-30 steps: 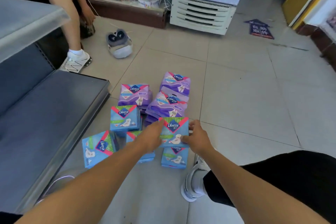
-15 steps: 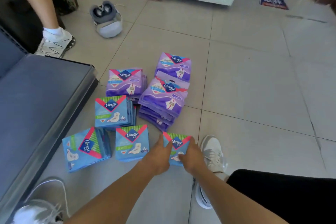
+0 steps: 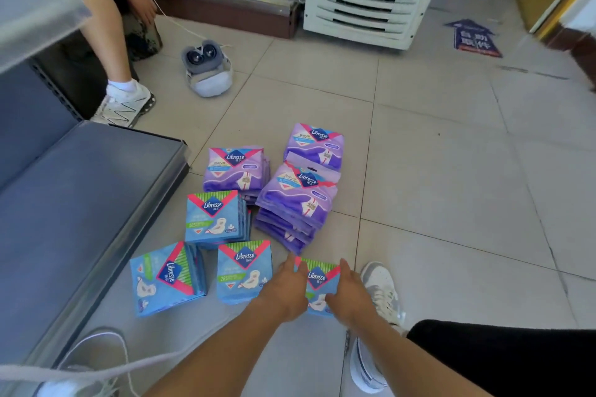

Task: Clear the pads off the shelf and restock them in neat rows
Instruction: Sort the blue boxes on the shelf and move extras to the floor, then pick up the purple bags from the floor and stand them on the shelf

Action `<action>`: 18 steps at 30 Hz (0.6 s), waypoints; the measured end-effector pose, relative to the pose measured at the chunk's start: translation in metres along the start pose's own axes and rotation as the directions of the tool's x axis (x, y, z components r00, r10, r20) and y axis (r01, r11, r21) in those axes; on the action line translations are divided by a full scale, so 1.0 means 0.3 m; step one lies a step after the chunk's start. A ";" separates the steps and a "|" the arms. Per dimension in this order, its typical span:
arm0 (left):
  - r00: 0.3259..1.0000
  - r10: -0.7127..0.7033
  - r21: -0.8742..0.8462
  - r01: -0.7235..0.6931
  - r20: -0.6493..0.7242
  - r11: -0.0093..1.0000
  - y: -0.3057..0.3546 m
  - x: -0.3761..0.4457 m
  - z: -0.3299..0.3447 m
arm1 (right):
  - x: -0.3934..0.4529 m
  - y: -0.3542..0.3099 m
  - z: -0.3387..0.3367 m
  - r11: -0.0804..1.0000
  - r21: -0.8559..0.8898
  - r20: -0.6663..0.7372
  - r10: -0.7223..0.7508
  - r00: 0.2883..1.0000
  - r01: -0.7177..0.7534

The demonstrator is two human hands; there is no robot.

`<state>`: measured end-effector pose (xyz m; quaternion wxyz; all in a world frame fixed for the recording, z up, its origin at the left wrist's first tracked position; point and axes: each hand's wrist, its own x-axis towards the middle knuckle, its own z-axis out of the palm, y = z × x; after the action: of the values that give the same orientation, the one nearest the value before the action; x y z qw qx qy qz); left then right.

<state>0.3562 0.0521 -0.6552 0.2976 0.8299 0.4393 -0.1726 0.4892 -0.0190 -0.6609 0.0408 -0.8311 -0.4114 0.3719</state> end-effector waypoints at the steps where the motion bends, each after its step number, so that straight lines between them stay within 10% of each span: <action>1: 0.999 -0.001 -0.014 0.001 -0.033 1.000 0.001 -0.023 -0.028 | -0.026 -0.009 -0.023 0.999 -0.036 -0.010 -0.010 1.000 0.010; 18: 0.919 -0.039 0.179 0.118 -0.391 0.977 -0.002 -0.579 -0.651 | -0.524 -0.399 -0.569 0.823 -0.492 -0.223 -0.434 0.873 0.284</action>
<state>0.2642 0.0696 -0.4112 0.1136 0.8547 0.5028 -0.0609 0.4618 -0.0118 -0.4015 -0.0125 -0.7736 -0.6237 0.1112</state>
